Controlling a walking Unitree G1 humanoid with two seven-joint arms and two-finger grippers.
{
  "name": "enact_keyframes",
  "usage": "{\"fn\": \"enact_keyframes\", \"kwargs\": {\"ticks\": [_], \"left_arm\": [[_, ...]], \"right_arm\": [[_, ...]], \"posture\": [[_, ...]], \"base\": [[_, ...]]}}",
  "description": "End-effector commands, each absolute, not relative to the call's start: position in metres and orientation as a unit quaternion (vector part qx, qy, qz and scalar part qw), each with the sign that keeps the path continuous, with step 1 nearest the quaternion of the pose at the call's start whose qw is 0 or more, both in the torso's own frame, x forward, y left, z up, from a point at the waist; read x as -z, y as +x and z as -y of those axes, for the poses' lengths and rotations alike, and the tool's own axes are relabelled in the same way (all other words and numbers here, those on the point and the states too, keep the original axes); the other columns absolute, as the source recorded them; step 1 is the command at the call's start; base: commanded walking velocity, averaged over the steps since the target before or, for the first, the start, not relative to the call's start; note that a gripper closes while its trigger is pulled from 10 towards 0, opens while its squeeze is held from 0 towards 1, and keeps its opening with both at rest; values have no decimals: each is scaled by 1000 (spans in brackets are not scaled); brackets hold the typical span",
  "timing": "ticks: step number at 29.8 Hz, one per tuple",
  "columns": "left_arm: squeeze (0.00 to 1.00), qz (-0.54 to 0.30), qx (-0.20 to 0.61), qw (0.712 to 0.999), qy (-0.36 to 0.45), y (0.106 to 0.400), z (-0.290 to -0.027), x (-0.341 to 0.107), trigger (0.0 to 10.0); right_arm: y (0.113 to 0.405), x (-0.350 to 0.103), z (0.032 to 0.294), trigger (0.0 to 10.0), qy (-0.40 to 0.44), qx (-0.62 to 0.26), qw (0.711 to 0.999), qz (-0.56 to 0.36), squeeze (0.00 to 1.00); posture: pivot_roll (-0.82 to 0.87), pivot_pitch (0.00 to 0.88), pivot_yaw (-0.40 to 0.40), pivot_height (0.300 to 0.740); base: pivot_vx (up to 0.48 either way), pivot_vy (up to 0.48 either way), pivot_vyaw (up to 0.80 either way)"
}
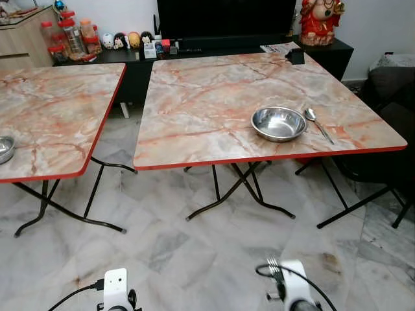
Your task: Setting the table
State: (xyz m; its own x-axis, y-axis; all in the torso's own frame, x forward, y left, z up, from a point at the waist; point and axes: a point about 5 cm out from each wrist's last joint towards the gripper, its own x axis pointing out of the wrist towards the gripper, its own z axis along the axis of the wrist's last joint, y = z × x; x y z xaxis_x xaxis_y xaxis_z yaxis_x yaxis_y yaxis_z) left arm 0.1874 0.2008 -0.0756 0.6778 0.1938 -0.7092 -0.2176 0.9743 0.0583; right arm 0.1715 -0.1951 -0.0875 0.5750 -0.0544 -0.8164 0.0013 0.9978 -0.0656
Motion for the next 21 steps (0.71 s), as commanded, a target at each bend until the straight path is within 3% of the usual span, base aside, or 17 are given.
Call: {"fn": "enact_keyframes", "kwargs": {"ticks": [1, 21], "left_arm": [[0, -388, -113, 915, -16, 188, -202, 76, 10000], [0, -387, -109, 916, -17, 191, -199, 75, 10000]], "right_arm": [[179, 85, 191, 10000, -19, 17, 892, -450, 0], [187, 81, 186, 10000, -22, 7, 897, -442, 0]], "posture": [[-41, 0, 20, 740], [-44, 0, 20, 740]], "base": [[334, 0, 0], [369, 0, 0]]}}
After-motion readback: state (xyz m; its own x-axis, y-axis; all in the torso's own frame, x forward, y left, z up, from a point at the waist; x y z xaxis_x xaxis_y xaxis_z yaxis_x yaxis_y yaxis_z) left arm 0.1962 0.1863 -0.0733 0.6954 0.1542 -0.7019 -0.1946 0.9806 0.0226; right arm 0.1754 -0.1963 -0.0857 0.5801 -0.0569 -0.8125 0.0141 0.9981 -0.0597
